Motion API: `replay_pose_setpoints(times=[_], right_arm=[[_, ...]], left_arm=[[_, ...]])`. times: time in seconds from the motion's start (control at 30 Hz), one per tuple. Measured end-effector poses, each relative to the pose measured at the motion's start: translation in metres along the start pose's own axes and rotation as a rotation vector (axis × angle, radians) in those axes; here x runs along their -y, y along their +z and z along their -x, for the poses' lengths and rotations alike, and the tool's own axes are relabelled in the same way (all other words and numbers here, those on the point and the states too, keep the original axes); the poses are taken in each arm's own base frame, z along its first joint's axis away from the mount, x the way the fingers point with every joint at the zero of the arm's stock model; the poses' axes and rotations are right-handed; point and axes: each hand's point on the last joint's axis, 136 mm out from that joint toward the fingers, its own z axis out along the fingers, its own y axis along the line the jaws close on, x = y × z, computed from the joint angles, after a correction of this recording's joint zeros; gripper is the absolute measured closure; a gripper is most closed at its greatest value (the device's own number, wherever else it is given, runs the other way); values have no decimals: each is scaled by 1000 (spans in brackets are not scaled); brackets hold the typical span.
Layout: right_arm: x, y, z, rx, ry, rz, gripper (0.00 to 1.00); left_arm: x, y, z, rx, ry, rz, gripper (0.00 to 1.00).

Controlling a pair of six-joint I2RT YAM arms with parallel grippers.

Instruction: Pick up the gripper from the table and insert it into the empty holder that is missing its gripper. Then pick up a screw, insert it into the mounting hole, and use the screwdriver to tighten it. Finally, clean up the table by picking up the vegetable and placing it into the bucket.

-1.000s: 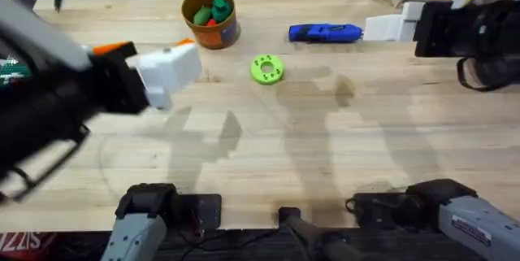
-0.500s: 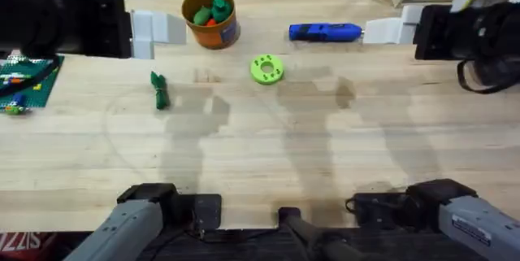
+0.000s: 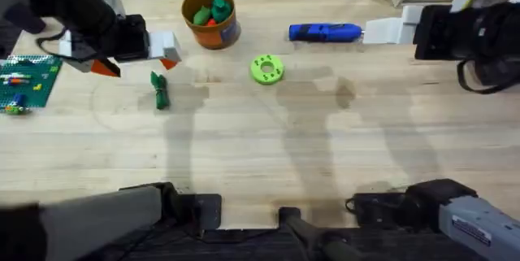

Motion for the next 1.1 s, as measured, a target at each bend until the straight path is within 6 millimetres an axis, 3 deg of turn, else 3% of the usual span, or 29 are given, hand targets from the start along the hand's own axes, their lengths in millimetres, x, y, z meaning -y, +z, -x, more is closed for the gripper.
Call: replay_pose_setpoints(times=[0.2,0.53,0.77,1.1], right_arm=[[0,0,0,0,26,0,8],[0,0,0,0,36,0,8],[0,0,0,0,36,0,8],[0,0,0,0,36,0,8]], left_arm=[[-6,30,18,-5,-64,23,16],[-5,89,4,-1,-141,29,16],[-4,114,1,33,-164,25,15],[-3,140,13,29,-181,19,16]])
